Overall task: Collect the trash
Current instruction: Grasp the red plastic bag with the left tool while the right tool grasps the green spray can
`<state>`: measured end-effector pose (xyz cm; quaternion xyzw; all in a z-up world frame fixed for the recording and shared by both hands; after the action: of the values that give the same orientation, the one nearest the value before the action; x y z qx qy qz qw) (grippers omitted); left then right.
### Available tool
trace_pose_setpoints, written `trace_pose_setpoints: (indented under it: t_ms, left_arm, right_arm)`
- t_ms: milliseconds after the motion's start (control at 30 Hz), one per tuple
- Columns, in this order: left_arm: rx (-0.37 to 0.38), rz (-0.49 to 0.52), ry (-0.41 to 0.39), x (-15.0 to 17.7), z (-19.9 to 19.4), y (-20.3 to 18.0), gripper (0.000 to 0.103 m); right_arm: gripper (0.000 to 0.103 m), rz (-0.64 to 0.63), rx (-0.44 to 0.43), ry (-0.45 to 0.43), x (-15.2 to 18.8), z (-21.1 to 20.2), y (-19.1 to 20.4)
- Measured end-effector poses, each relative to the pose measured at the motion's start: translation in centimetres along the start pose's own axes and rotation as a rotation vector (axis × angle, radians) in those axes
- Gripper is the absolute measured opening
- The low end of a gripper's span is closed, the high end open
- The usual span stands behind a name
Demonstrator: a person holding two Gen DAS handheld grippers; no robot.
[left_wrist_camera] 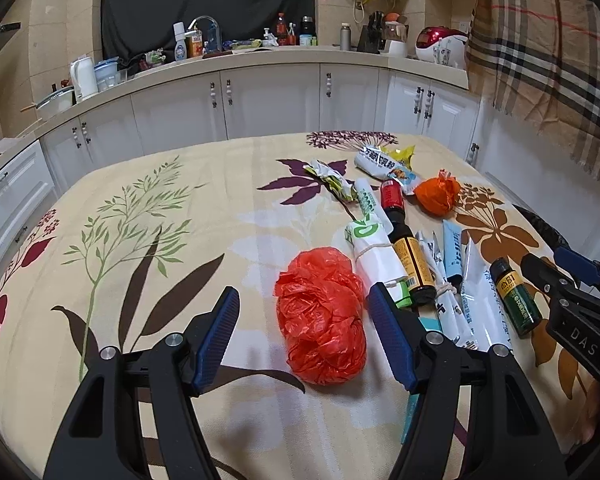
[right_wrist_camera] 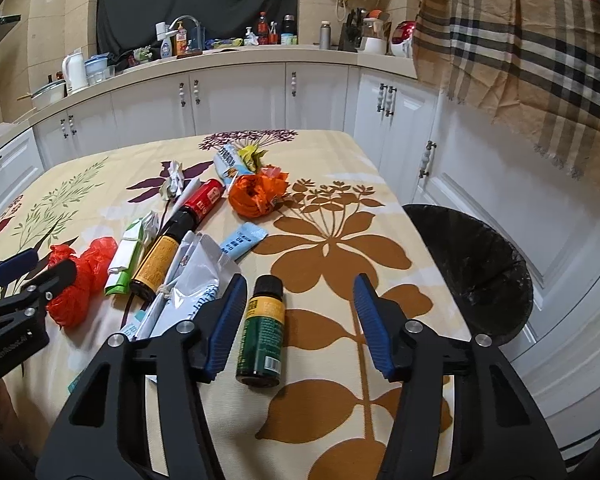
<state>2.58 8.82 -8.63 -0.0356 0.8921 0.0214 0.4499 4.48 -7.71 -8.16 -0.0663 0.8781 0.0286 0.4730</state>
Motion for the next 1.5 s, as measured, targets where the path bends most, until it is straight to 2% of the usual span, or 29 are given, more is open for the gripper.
trace_pose_setpoints:
  t_ms: [100,267,333,400,467,567,767,1067,1267,1500]
  left_arm:
    - [0.002,0.006,0.016,0.2,0.3,-0.2,0.066]
    - [0.010,0.012,0.034,0.4,0.9,-0.3,0.065]
    - [0.018,0.019,0.042,0.7,1.1,-0.5,0.054]
    - [0.031,0.022,0.058,0.9,1.5,-0.6,0.045]
    - [0.036,0.027,0.057,1.0,1.5,-0.7,0.044]
    - [0.037,0.029,0.054,1.1,1.5,-0.7,0.043]
    - [0.043,0.005,0.052,1.2,1.3,-0.4,0.041]
    - [0.009,-0.029,0.034,1.0,0.6,0.9,0.041]
    - [-0.004,-0.031,-0.007,0.0,-0.3,1.0,0.040]
    - [0.036,-0.018,-0.067,-2.5,-1.0,-0.6,0.040]
  right_arm:
    - [0.047,-0.005,-0.021,0.014,0.2,0.2,0.4]
    - [0.045,-0.016,-0.039,0.037,0.8,0.7,1.1]
    - [0.039,-0.022,-0.042,0.047,0.9,0.9,1.1]
    - [0.037,-0.025,-0.046,0.059,1.2,1.1,1.2]
    - [0.035,-0.026,-0.052,0.066,1.3,1.2,1.2]
    - [0.023,-0.032,-0.069,0.080,1.7,1.5,1.3]
    - [0.023,-0.022,-0.078,0.076,1.8,1.3,1.1]
    - [0.023,-0.018,-0.063,0.049,1.7,0.8,0.9]
    - [0.023,-0.014,-0.044,0.015,0.8,0.1,0.3]
    - [0.023,0.012,0.017,-0.045,-1.2,-0.8,-2.4]
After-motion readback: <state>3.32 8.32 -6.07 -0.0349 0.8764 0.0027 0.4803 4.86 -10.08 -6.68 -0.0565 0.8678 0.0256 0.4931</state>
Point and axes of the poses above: each gripper's, at about its wrist camera, not at the fingertips, and z roughly the way its jaws point, y to its left, x to its underside, the point moved 4 cm from there along z, roughly the way its jaws point, and after that the axes turned 4 degrees about -y, right-handed, at the moved point
